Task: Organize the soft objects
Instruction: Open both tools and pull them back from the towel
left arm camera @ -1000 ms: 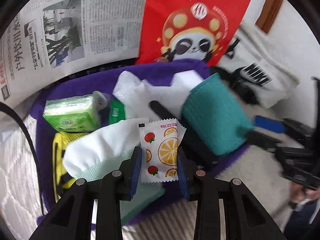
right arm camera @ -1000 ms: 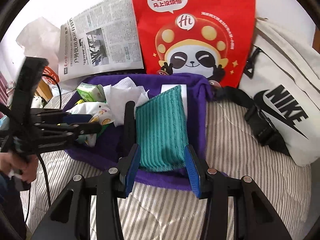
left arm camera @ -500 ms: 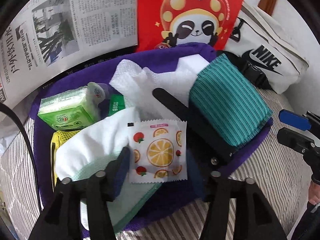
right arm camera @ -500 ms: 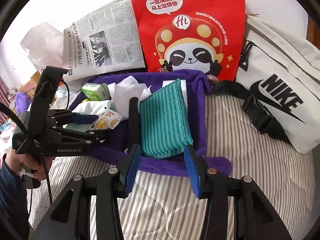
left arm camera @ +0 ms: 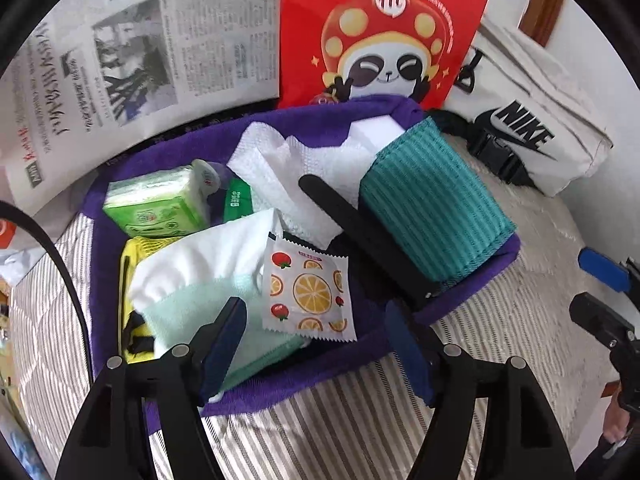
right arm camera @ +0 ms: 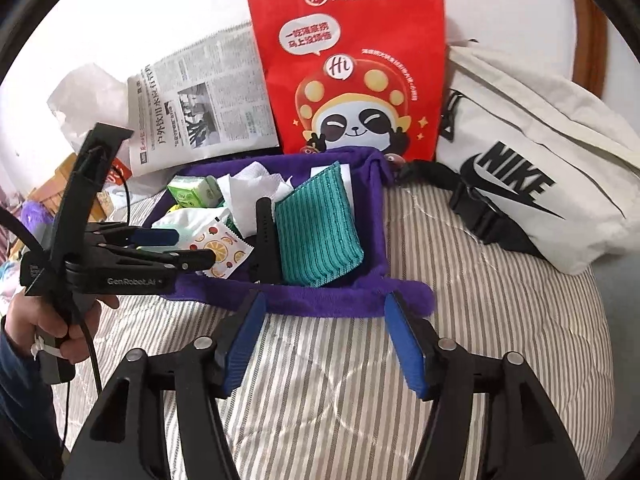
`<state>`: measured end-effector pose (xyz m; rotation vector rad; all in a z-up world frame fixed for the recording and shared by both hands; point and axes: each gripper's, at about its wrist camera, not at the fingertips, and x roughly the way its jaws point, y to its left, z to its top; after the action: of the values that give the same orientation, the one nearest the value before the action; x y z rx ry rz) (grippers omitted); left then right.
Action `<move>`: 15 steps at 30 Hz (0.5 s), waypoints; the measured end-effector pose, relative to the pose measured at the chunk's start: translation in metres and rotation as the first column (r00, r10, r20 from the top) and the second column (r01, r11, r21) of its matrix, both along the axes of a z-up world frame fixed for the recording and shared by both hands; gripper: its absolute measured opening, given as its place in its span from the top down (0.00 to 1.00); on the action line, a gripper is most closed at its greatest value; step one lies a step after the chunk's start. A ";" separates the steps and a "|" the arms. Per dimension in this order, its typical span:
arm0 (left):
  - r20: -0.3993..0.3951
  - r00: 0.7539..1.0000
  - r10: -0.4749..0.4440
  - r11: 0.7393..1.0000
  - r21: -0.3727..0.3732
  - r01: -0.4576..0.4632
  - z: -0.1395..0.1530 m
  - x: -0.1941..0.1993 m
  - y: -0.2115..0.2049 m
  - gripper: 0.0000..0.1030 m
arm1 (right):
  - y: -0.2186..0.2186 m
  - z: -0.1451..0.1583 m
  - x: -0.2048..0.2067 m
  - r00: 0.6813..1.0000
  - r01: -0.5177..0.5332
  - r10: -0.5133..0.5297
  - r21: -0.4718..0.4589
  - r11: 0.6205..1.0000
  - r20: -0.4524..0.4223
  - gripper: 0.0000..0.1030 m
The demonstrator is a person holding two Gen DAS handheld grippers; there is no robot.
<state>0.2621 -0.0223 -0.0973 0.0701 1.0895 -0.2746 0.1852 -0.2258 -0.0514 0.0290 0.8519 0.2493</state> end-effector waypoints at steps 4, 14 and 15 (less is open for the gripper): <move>0.020 1.000 0.011 1.000 0.004 -0.011 0.013 -0.011 0.001 0.30 | -0.001 0.006 -0.011 0.999 0.033 -0.033 0.011 0.999 -0.007 0.33; 0.120 0.989 0.089 0.995 0.032 -0.094 0.048 -0.068 0.021 0.15 | 0.026 0.021 -0.039 0.999 0.044 -0.044 -0.020 0.999 -0.014 0.20; 0.127 0.987 0.103 0.994 0.030 -0.107 0.052 -0.077 0.024 0.12 | 0.029 0.024 -0.042 0.999 0.049 -0.049 -0.029 0.998 -0.013 0.17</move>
<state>0.1853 0.0020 -0.0457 0.0613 0.9703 -0.1535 0.1428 -0.1973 -0.0274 0.0244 0.8674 0.1908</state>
